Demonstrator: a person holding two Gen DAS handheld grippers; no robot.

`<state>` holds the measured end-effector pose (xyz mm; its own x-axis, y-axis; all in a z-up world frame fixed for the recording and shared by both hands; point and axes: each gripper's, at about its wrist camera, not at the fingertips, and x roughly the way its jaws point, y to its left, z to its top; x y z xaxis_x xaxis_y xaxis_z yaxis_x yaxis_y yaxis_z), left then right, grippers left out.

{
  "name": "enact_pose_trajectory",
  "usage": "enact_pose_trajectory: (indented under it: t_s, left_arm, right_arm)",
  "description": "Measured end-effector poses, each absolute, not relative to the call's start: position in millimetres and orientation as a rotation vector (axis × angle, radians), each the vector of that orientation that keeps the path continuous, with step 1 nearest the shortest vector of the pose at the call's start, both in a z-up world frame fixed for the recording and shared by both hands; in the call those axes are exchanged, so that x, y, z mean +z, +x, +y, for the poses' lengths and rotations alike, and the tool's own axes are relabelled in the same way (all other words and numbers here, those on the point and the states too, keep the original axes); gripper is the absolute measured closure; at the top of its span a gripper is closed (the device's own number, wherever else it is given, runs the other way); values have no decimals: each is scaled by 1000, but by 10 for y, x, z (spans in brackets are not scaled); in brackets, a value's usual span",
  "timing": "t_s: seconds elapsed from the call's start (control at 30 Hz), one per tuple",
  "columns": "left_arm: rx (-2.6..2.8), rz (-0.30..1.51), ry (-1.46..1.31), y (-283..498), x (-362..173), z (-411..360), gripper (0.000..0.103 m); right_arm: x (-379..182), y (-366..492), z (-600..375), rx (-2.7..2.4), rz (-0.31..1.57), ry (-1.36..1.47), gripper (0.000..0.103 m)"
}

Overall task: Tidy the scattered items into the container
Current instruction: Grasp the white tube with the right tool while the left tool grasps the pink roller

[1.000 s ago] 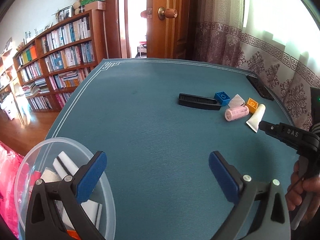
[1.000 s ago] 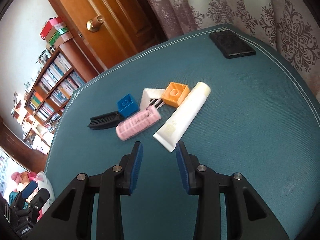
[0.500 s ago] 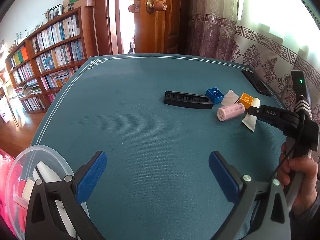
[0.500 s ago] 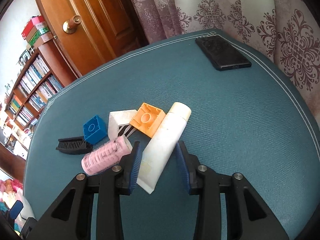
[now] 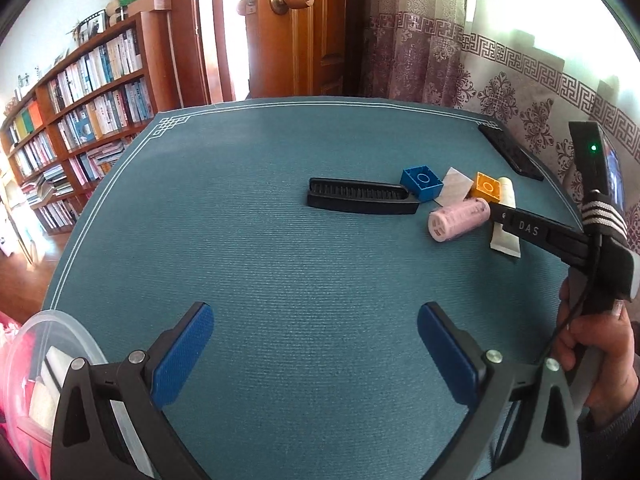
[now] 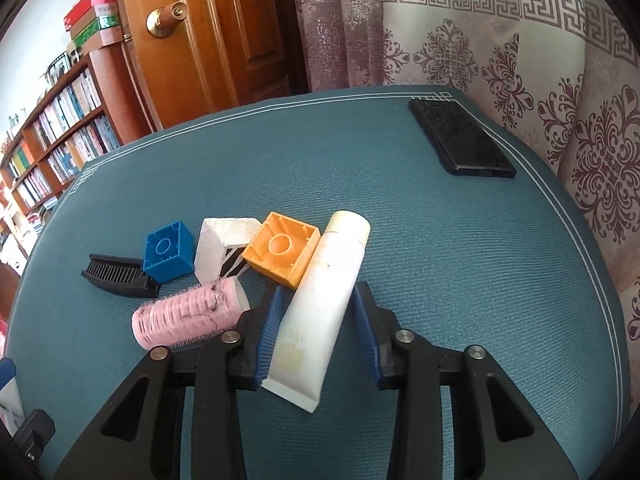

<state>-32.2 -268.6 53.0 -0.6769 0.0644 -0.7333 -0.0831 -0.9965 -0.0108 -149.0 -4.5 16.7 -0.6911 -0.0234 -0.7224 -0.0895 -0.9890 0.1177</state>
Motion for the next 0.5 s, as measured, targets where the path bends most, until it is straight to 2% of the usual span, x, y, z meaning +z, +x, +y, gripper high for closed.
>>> enact_pose_trajectory:
  t_s: [0.13,0.5]
  left_arm:
    - [2786,55,-1221,-352,512,-2600,1]
    - [2727,92,-1234,-549,429,-2346,1]
  right_arm:
    - [116,-1383,28,2856,233,-1230,70]
    - [69,-1058,220,2854,327,-1264,73]
